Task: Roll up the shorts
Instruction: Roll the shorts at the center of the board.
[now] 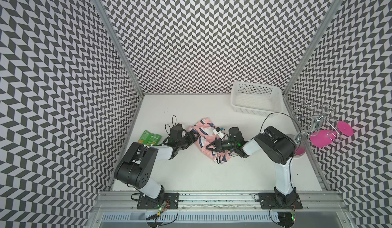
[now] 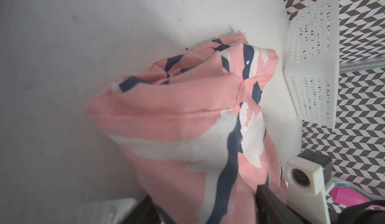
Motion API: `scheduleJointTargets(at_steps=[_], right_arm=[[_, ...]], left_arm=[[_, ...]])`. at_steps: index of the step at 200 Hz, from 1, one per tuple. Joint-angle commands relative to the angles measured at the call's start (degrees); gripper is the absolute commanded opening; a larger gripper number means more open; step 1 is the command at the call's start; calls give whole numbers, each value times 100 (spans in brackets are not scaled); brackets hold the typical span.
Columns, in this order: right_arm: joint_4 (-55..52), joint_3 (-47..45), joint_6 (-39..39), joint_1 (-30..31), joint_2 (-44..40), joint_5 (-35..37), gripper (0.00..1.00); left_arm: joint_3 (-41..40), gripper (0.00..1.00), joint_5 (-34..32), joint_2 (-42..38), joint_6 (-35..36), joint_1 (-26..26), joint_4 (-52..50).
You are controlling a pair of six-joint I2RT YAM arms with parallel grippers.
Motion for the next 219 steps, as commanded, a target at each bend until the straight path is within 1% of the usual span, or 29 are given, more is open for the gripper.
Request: scheduleJointTargets(at_steps=[1,14,27,34,42,44,57,69,74,91,101,116,129,138,166,171,175,178,186,190,194,219], right_arm=[[69,-22,74,-16,143,-131,0],[-129,6,-77,-17,126,-136,1],[-321,19,-227,-17,55,-129,3],[-510,53,-379,-13,-5,-100,6],[-858,135,-633,-17,-100,-45,9],[-954,155,-703,-17,-118,-31,10],[-1749,363,-1300,-18,-351,193,20],[-2810,598,-2004,-9,-662,608,28],[-3271,718,-2336,0,-803,902,33],[-4654,1120,-3296,97,-1279,2020,42],[-5184,1315,-3726,170,-1500,2634,47],[-5757,1592,-4221,356,-1748,3392,51],[-6115,1804,-4529,643,-1904,4125,53],[-6260,1939,-4754,951,-1960,4620,54],[-6327,2167,-5169,1871,-1900,5939,62],[-6343,2220,-5200,1997,-1835,6132,64],[-6356,2252,-5218,2093,-1779,6305,71],[-6361,2282,-5221,2157,-1738,6437,72],[-6371,2330,-5275,2288,-1610,6670,73],[-6377,2355,-5311,2344,-1548,6748,76],[-6387,2383,-5324,2395,-1498,6852,76],[-6523,2498,-5422,2642,-1155,7360,77]], left_arm=[[195,60,-66,383,-83,-104,29],[301,45,-14,516,-100,-110,42],[395,23,-45,540,-100,-110,-65],[470,15,-64,520,-59,-108,-164],[548,2,-89,503,-8,-113,-315],[579,0,-94,498,9,-111,-360],[726,0,-127,458,124,-109,-641],[839,0,-170,417,203,-115,-976],[887,0,-203,394,238,-117,-1142],[1045,0,-284,369,313,-113,-1672],[1067,0,-295,361,331,-109,-1872],[1061,0,-398,312,328,-133,-2093],[1056,0,-447,257,334,-147,-2222],[1081,0,-473,223,334,-156,-2327],[1212,0,-473,89,340,-195,-2563],[1239,0,-472,67,340,-203,-2603],[1267,0,-473,45,348,-212,-2627],[1277,0,-469,35,351,-207,-2651],[1316,0,-455,9,362,-206,-2678],[1347,0,-445,4,366,-218,-2693],[1366,0,-446,-5,373,-217,-2718],[1393,0,-447,-56,383,-214,-2758]])
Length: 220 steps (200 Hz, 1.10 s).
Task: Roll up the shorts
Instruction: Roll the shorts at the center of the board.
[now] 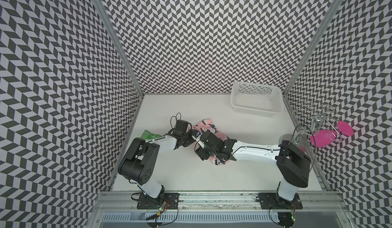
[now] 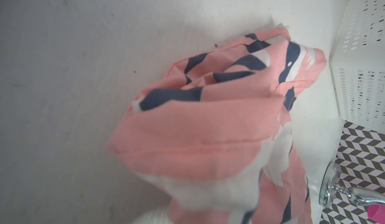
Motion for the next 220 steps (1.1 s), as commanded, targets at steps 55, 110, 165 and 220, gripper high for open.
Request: scheduleJointTargets(at_steps=[55,110,165,220], right_arm=[[-348,186,-246,372,1056,2087,62],[292,-320,440,-548,555,-929,3],[2202,-1486,1903,-1832,186,-4304,3],[5186,-2812,4023,-2623,359,-6038,3]], left_arm=[[150,0,61,-250,-1,-35,-210],[184,62,-99,-642,146,51,-277],[-371,77,-558,-1756,371,82,-428],[-978,78,-251,-2184,330,97,247]])
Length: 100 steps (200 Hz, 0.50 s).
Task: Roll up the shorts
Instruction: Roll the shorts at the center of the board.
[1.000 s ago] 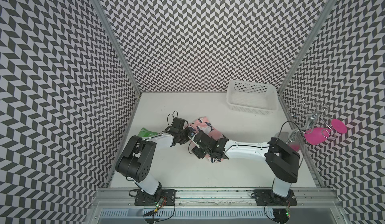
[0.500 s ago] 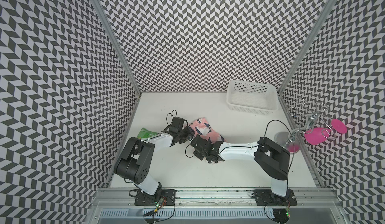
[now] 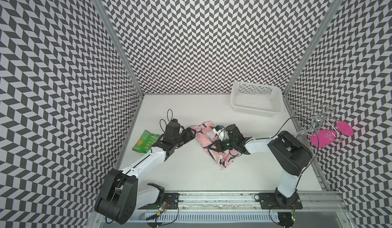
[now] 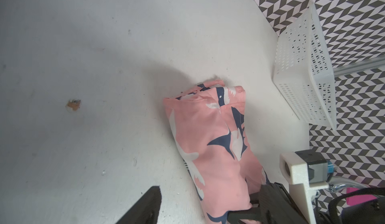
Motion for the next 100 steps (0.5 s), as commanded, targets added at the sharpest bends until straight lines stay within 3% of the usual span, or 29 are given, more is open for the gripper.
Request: scheduleJointTargets(at_steps=[1,59,100], right_arm=[[1725,-484,1386,-251,162,-1165,3],[2175,-699,1801,-508,562,-1364,3],[2355,-685,1940,-536,788,-1464,4]], left_arm=[[-110,78,196,118,67,33,453],[-472,79,1040,1288,-465,-49,2626],[-299,79,1218,2188,-691,-215,3344]])
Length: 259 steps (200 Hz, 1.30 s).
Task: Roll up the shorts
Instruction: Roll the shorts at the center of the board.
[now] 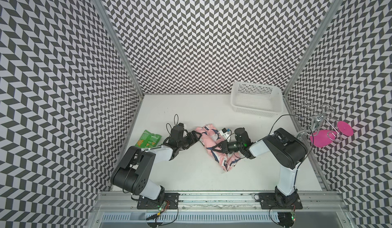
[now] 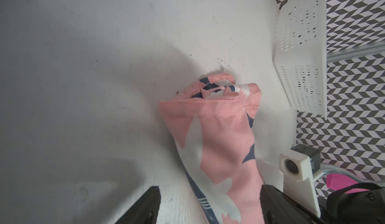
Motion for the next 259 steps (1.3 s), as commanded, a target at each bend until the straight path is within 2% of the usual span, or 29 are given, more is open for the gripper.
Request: scheduleJointTargets(at_steps=[1,28,49,58,68,89,113,132,151,173,198,228,259], right_arm=[[294,-27,189,-19,213,-149,4],[270,58,158,-19,343,-259,4],[251,127,105,-22,417,-426,7],[109,158,-16,-24,397,-434,8],[-6,187,-108,-16,356,-489,10],[-632,297,-529,-24,113,-466,18],[-2530,750,-1772,-5,-461,261,37],[-4068,1275,-2786,188,-1005,1392,47],[-4920,1703,-3368,611,-1519,2748,54],[-5492,2175,-3842,1313,-1785,4425,61],[-5855,2570,-4157,1993,-1685,5815,66],[-6100,2810,-4350,2773,-1198,6986,67],[-6093,2898,-4405,3259,-638,8025,67]], left_arm=[[142,78,272,369,-173,-137,842],[440,74,332,883,-265,-268,1011],[552,61,523,1231,-418,-267,1179],[506,50,651,1308,-534,-248,1404],[457,32,715,1323,-650,-218,1578],[520,0,589,1174,-544,-178,1236],[800,0,217,838,-187,-196,199],[1135,0,-335,597,131,-242,-1023],[1258,0,-665,448,250,-269,-1720],[1259,0,-735,339,211,-283,-2012],[1311,0,-839,255,84,-285,-2304],[1482,0,-835,203,55,-287,-2512],[1592,0,-748,258,104,-287,-2564]])
